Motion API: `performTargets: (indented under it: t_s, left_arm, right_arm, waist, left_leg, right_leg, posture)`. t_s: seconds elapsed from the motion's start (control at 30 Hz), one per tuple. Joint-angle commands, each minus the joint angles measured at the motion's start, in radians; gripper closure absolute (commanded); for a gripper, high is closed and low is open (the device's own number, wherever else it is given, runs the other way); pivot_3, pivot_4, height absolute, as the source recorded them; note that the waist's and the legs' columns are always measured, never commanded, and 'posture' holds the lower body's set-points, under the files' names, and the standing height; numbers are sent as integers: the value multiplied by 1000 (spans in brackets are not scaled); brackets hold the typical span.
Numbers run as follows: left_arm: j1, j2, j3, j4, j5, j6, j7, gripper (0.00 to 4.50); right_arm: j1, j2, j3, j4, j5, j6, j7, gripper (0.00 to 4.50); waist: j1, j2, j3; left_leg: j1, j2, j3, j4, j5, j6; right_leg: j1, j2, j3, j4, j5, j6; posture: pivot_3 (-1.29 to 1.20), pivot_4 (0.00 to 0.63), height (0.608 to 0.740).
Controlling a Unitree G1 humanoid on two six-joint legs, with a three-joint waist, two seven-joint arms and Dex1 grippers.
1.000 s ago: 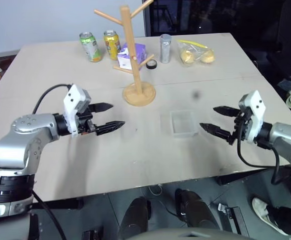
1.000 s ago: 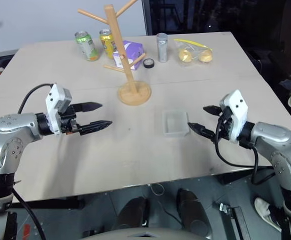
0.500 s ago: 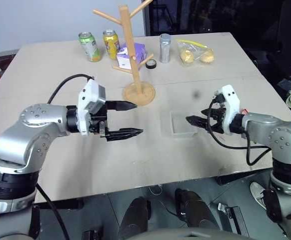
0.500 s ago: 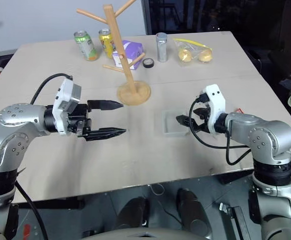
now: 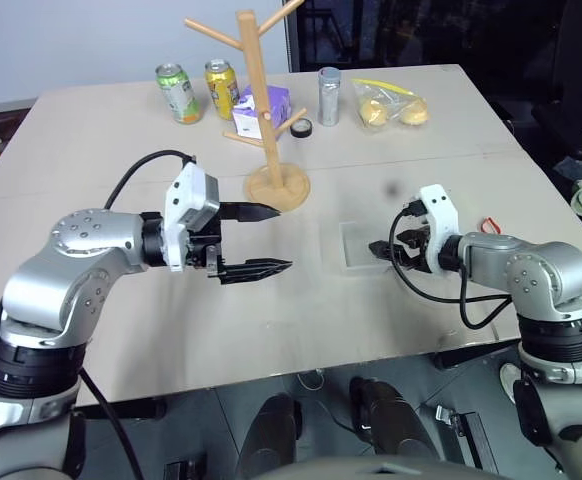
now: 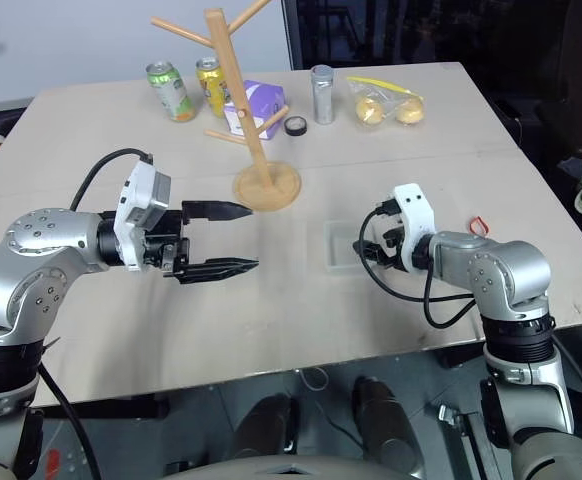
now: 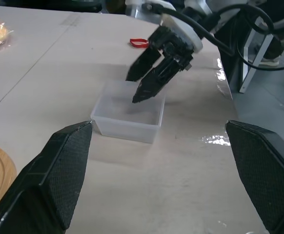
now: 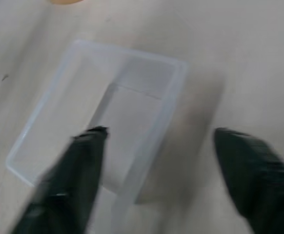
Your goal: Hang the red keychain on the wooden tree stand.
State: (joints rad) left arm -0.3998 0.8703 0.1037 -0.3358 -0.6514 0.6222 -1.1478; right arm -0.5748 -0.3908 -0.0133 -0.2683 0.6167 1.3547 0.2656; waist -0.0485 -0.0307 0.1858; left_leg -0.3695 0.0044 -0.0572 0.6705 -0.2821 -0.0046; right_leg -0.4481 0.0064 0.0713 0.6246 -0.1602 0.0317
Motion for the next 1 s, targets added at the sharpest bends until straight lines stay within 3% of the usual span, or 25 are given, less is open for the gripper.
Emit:
performTargets:
  t_s: [0.03,0.07,0.13,0.2,0.43,0.63,1.0]
  left_arm:
    - [-6,-3,-1,-19,3,-20,6,0]
    - [-11,-6,-1,-18,1,-17,10,0]
    - [-17,-9,-2,-20,-2,-13,16,0]
    - [-17,-11,-4,-27,-5,-10,19,0]
    - [-53,-16,-2,9,-12,-4,29,0]
    - [-142,-72,-2,52,-46,33,76,0]
    - [-201,-174,-21,100,1,-17,152,0]
  right_arm:
    - [-10,1,10,-14,-10,-32,26,2428]
    - [-11,1,12,-11,-14,-35,30,2657]
    - [-12,1,15,-6,-22,-41,37,3703]
    - [-11,-4,18,2,-32,-53,43,4470]
    - [-105,-96,-10,129,-98,-170,108,4470]
    - [-284,-134,-8,451,-189,-339,167,4470]
    - [-591,-100,12,1181,-388,-757,282,4470]
  waist:
    - [0,0,0]
    - [0,0,0]
    - [0,0,0]
    - [0,0,0]
    - [0,0,0]
    - [-1,2,1]
    - [-23,2,1]
  left_leg:
    - [0,0,0,0,0,0]
    - [0,0,0,0,0,0]
    - [0,0,0,0,0,0]
    - [0,0,0,0,0,0]
    - [0,0,0,0,0,0]
    - [0,-1,0,1,0,0]
    - [-3,-1,0,-2,0,1]
  right_leg:
    - [0,0,0,0,0,0]
    - [0,0,0,0,0,0]
    - [0,0,0,0,0,0]
    - [0,0,0,0,0,0]
    - [0,0,0,0,0,0]
    - [0,0,0,0,1,2]
    - [-1,-1,1,-3,3,3]
  posture:
    - [0,150,740]
    - [0,150,740]
    - [0,150,740]
    - [0,150,740]
    - [0,150,740]
    - [0,150,740]
    - [0,150,740]
